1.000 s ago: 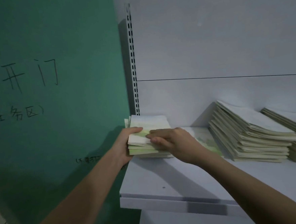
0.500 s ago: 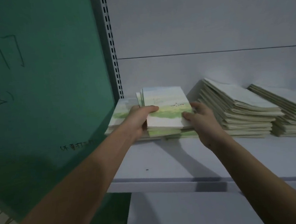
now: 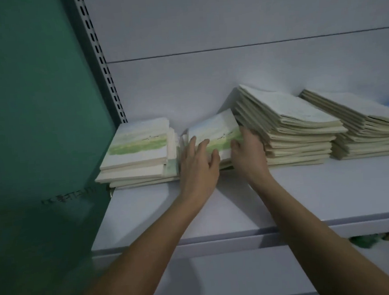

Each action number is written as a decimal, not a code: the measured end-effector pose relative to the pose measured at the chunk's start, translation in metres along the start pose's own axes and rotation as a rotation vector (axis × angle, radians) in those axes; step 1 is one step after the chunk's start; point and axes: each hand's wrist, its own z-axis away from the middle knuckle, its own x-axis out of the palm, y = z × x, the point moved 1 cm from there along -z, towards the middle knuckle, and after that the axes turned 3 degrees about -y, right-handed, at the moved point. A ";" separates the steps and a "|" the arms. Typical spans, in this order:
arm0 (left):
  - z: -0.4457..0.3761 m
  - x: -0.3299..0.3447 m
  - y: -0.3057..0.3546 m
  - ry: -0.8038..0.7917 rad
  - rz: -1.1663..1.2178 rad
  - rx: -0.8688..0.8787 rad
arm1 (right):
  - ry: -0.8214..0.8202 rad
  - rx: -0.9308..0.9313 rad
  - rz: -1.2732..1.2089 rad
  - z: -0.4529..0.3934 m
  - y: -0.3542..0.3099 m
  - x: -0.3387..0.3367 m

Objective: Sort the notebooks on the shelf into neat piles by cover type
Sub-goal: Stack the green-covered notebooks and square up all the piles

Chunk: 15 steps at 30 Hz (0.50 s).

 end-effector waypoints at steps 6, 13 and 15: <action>0.006 0.007 -0.004 0.014 -0.113 0.092 | 0.035 -0.145 0.184 0.003 0.016 0.008; 0.015 0.006 -0.006 -0.318 -0.308 0.154 | 0.044 -0.110 0.249 -0.004 0.018 0.012; 0.012 0.005 -0.009 -0.332 -0.281 0.145 | 0.030 -0.083 0.266 -0.006 0.019 0.014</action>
